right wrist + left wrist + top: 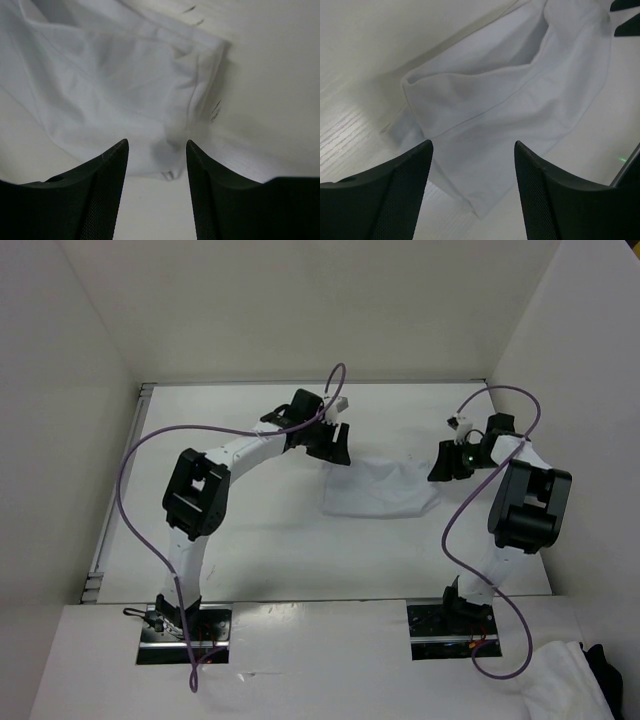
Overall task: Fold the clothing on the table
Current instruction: Fold the skirt
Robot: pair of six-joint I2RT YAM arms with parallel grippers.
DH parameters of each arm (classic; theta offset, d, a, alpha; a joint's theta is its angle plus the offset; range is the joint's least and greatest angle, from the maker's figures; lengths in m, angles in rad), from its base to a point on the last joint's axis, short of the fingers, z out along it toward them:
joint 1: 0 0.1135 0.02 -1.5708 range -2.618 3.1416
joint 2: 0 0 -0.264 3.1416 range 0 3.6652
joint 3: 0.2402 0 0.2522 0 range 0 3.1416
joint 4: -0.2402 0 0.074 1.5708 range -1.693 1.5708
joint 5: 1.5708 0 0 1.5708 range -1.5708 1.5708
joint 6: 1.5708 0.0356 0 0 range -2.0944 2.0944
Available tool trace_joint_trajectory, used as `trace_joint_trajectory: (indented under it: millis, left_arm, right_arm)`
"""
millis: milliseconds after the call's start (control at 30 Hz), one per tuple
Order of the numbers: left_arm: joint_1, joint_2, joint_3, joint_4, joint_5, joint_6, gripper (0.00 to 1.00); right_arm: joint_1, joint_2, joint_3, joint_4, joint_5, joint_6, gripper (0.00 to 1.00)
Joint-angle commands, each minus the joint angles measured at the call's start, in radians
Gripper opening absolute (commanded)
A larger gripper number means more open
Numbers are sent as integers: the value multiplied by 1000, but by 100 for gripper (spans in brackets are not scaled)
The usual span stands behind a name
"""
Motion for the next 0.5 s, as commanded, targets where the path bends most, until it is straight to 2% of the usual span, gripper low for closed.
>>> trace_joint_trajectory:
  millis: [0, 467]
  left_arm:
    - [16, 34, 60, 12, -6, -4, 74]
    - [49, 144, 104, 32, 64, -4, 75]
  right_arm:
    - [10, 70, 117, 35, 1, 10, 55]
    - [1, 159, 203, 26, -44, -23, 54]
